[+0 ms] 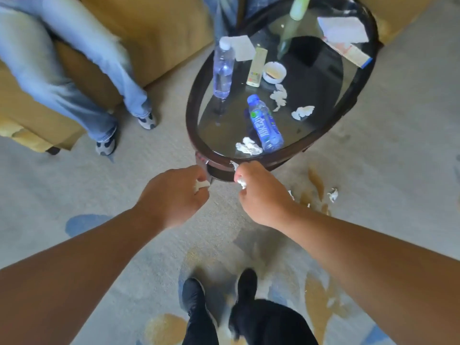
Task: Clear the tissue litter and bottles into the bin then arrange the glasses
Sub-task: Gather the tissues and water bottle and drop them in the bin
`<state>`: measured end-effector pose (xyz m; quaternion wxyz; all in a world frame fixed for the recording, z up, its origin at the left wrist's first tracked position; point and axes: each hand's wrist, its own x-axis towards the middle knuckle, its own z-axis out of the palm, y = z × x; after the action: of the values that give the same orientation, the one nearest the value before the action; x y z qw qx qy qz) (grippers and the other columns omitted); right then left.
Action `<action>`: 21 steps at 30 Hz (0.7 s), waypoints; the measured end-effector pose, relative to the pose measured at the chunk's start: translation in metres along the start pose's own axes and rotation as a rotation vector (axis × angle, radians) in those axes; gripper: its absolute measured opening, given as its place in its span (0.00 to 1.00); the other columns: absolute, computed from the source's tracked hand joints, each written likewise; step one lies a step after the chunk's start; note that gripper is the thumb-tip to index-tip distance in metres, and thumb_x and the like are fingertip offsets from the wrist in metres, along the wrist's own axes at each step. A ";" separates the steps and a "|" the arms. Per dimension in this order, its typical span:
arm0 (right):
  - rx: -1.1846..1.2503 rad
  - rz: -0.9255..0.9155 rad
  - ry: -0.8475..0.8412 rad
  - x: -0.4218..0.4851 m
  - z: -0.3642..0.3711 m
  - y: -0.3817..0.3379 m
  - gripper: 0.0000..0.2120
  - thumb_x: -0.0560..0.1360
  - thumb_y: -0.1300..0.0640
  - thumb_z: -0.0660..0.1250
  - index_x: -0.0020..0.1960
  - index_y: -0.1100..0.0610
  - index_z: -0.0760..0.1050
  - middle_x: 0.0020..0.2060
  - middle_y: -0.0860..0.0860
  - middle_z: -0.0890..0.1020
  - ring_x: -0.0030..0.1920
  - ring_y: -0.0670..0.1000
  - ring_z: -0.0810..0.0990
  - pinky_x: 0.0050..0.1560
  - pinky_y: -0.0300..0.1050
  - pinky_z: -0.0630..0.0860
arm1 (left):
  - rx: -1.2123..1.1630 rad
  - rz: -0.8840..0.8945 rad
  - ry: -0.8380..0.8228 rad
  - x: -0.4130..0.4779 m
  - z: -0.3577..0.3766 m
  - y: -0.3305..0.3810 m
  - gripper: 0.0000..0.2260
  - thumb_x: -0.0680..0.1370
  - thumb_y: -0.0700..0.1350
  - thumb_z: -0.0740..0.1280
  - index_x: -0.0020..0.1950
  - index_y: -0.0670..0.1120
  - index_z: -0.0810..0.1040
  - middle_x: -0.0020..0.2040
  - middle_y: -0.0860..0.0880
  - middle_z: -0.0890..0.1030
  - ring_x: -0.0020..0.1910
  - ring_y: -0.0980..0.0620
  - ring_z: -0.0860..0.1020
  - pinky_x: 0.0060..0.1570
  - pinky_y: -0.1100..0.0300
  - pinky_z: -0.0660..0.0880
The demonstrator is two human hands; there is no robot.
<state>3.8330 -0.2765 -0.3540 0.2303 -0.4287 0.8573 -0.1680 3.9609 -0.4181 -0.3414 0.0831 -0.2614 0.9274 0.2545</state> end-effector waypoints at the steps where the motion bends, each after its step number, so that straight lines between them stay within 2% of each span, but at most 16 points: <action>1: 0.007 0.014 0.009 0.006 -0.005 0.010 0.10 0.74 0.65 0.60 0.54 0.58 0.71 0.52 0.53 0.72 0.49 0.55 0.73 0.47 0.50 0.71 | 0.009 0.016 -0.017 0.015 0.001 0.006 0.08 0.77 0.49 0.60 0.54 0.51 0.74 0.37 0.54 0.77 0.36 0.54 0.75 0.35 0.59 0.69; 3: 0.023 0.037 0.027 0.018 -0.016 0.034 0.10 0.74 0.65 0.60 0.54 0.58 0.71 0.51 0.52 0.71 0.45 0.51 0.69 0.42 0.44 0.65 | 0.019 0.048 -0.048 0.045 0.003 0.021 0.06 0.77 0.49 0.60 0.51 0.51 0.73 0.35 0.53 0.77 0.35 0.54 0.75 0.34 0.59 0.69; 5: 0.042 0.064 0.026 0.030 -0.024 0.057 0.11 0.73 0.65 0.60 0.54 0.57 0.71 0.51 0.52 0.71 0.44 0.50 0.68 0.41 0.43 0.63 | 0.015 0.081 -0.064 0.073 0.004 0.037 0.02 0.77 0.49 0.60 0.47 0.52 0.71 0.34 0.55 0.75 0.34 0.54 0.74 0.32 0.60 0.66; 9: 0.094 0.115 0.010 0.066 -0.048 0.101 0.13 0.72 0.66 0.60 0.55 0.57 0.71 0.52 0.53 0.73 0.49 0.56 0.74 0.46 0.50 0.72 | 0.024 0.087 -0.067 0.127 0.003 0.061 0.03 0.76 0.50 0.60 0.43 0.55 0.69 0.33 0.56 0.73 0.34 0.55 0.73 0.31 0.59 0.64; 13: 0.132 0.176 0.024 0.096 -0.073 0.135 0.14 0.73 0.65 0.58 0.56 0.56 0.71 0.54 0.52 0.73 0.49 0.55 0.74 0.47 0.49 0.72 | 0.012 0.043 -0.054 0.179 0.010 0.075 0.04 0.76 0.49 0.59 0.42 0.53 0.71 0.34 0.55 0.73 0.37 0.51 0.74 0.36 0.57 0.70; 16: 0.123 0.172 0.010 0.111 -0.083 0.156 0.13 0.73 0.65 0.58 0.56 0.56 0.71 0.53 0.51 0.73 0.46 0.53 0.71 0.44 0.47 0.69 | 0.035 0.014 -0.078 0.207 0.028 0.078 0.04 0.77 0.51 0.59 0.45 0.52 0.71 0.40 0.54 0.73 0.40 0.50 0.72 0.41 0.57 0.69; 18: 0.139 0.189 0.020 0.121 -0.086 0.168 0.13 0.73 0.66 0.58 0.56 0.56 0.71 0.52 0.50 0.72 0.45 0.51 0.70 0.43 0.46 0.68 | 0.035 -0.015 -0.099 0.225 0.046 0.075 0.05 0.77 0.52 0.60 0.48 0.52 0.72 0.46 0.52 0.75 0.44 0.49 0.74 0.45 0.55 0.72; 21: 0.145 0.191 0.034 0.136 -0.082 0.181 0.14 0.72 0.67 0.58 0.55 0.56 0.71 0.50 0.50 0.72 0.47 0.53 0.72 0.44 0.46 0.69 | 0.056 -0.034 -0.167 0.249 0.075 0.065 0.10 0.77 0.52 0.62 0.56 0.50 0.73 0.56 0.50 0.72 0.49 0.46 0.77 0.50 0.51 0.75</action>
<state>3.5982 -0.2755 -0.4079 0.2612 -0.3243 0.8836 -0.2141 3.7169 -0.4421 -0.4492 0.1717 -0.2526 0.9194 0.2477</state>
